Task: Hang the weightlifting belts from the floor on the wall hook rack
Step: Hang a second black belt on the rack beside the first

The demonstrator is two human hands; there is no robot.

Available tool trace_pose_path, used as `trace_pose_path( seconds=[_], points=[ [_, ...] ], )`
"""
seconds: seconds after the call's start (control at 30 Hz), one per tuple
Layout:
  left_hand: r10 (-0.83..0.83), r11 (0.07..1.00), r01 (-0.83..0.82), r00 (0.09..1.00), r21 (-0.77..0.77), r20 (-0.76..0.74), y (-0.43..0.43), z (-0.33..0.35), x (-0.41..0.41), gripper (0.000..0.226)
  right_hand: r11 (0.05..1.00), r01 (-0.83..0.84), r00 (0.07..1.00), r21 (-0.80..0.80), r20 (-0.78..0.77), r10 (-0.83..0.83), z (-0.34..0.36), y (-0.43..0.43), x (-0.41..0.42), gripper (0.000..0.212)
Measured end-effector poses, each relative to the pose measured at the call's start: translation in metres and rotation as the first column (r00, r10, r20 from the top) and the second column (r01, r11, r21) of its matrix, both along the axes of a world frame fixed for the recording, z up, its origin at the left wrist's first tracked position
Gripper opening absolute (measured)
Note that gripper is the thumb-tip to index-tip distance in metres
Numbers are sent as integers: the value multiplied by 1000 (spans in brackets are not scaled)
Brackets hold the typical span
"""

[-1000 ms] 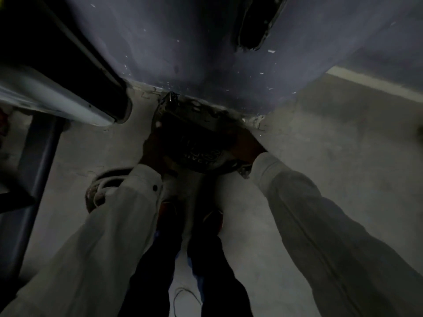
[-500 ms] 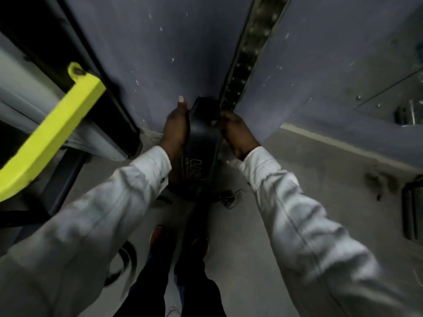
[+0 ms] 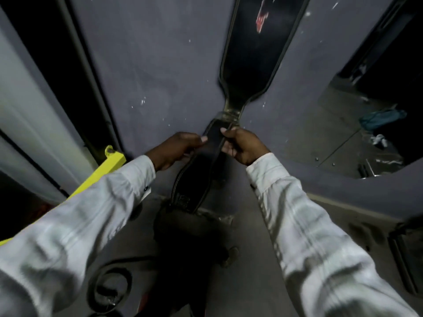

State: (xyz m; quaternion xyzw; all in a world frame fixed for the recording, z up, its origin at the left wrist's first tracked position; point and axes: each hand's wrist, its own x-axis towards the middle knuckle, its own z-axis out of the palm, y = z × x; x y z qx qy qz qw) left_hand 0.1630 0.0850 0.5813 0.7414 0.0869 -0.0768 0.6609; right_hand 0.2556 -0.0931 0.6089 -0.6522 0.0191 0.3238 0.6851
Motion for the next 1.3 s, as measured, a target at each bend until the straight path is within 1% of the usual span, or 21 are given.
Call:
trace_pose_path(
  seconds=[0.07, 0.13, 0.23, 0.27, 0.33, 0.43, 0.47, 0.53, 0.63, 0.7, 0.77, 0.83, 0.9, 0.93, 0.97, 1.0, 1.03, 1.07, 1.13, 1.23, 1.3],
  points=[
    [71, 997, -71, 997, -38, 25, -1, 35, 8, 43, 993, -114, 991, 41, 76, 111, 29, -2, 0, 16],
    [130, 990, -125, 990, -70, 63, -6, 67, 17, 40, 976, -216, 964, 26, 166, 209, 55, -4, -5, 19],
    [230, 972, -214, 947, -92, 223, -13, 101, 33, 17, 945, -324, 906, -52, 270, 326, 83, -6, -9, 30],
    [262, 965, -246, 928, -94, 264, -15, 109, 36, 9, 939, -338, 895, -71, 284, 344, 92, -8, -10, 28],
    [293, 956, -280, 884, -88, 365, -16, 122, 38, 5, 950, -309, 898, -55, 313, 310, 114, -11, -9, 13],
    [271, 960, -267, 797, -87, 539, -18, 137, 38, 13, 972, -230, 894, 40, 404, 195, 149, -11, -5, 10],
    [262, 961, -259, 769, -91, 583, -20, 144, 36, 15, 978, -205, 860, 37, 483, 162, 162, -10, -6, 9],
    [258, 963, -248, 722, -108, 642, -23, 162, 37, 16, 989, -147, 733, -19, 669, 122, 186, -5, -8, 24],
    [225, 972, -205, 687, -113, 690, -23, 189, 42, 16, 997, -64, 561, -37, 825, 66, 223, -1, -13, 28],
    [243, 964, -244, 663, -103, 709, -22, 207, 48, 28, 999, -39, 485, -8, 874, 25, 245, 0, -14, 25],
    [294, 943, -312, 612, -118, 734, -23, 229, 54, 38, 995, 9, 427, 95, 900, -90, 262, 4, -14, 15],
    [362, 918, -351, 552, -185, 751, -28, 250, 59, 35, 978, 109, 346, 177, 916, -205, 269, 11, -13, 2],
    [446, 884, -377, 497, -278, 744, -33, 271, 62, 30, 963, 226, 247, 149, 947, -205, 261, 20, -15, 11],
    [482, 866, -386, 467, -319, 742, -33, 281, 64, 30, 956, 274, 227, 99, 960, -165, 254, 23, -18, 18],
    [510, 849, -391, 434, -355, 743, -33, 291, 66, 32, 951, 306, 243, 40, 963, -118, 246, 25, -21, 22],
    [534, 833, -402, 408, -380, 740, -33, 298, 69, 38, 944, 328, 277, -27, 958, -69, 237, 27, -22, 20],
    [555, 817, -418, 389, -396, 735, -31, 306, 72, 40, 937, 336, 320, -95, 947, -18, 230, 28, -20, 10],
    [571, 805, -433, 377, -407, 729, -31, 313, 73, 38, 937, 324, 356, -129, 934, 6, 226, 29, -19, 10],
    [577, 797, -447, 369, -406, 728, -30, 322, 76, 31, 934, 333, 357, -127, 934, 0, 224, 29, -14, 36],
    [550, 814, -435, 363, -386, 752, -29, 329, 81, 27, 915, 389, 313, -108, 949, -21, 231, 29, -16, 35],
    [555, 812, -429, 356, -396, 752, -28, 332, 83, 29, 938, 338, 322, -82, 946, -33, 234, 28, -18, 32]
  ],
)
